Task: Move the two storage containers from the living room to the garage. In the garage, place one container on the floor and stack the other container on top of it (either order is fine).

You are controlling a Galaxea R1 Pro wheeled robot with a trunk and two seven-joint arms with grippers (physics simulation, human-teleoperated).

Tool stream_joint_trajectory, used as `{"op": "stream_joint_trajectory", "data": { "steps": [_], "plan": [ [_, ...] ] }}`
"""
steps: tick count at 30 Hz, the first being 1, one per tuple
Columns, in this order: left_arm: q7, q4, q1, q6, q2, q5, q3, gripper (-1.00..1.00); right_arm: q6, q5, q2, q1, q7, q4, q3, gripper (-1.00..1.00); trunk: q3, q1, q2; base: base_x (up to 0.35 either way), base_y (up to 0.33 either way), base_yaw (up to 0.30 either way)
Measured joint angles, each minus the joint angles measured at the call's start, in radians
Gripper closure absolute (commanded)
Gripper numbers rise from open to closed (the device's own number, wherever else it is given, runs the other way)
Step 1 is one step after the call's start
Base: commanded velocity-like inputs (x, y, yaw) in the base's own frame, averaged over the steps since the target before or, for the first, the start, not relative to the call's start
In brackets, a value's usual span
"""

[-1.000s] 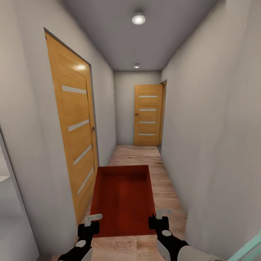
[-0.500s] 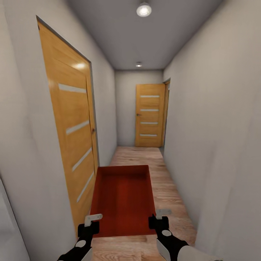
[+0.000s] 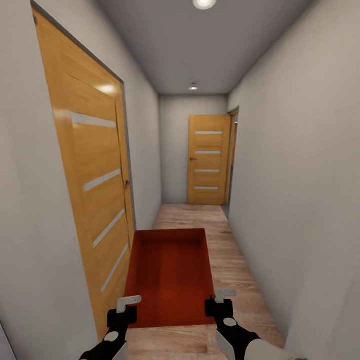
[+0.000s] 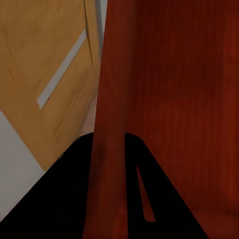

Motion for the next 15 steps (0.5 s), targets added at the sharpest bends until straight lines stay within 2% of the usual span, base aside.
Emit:
{"op": "stream_joint_trajectory", "data": {
  "steps": [15],
  "plan": [
    [0.000,-0.002,0.000,-0.003,0.001,0.003,-0.002,1.00,0.001,0.003,0.000,0.000,-0.002,-0.005,0.000,1.00,0.000,0.000,0.000,0.323,0.000,-0.001]
  ]
}}
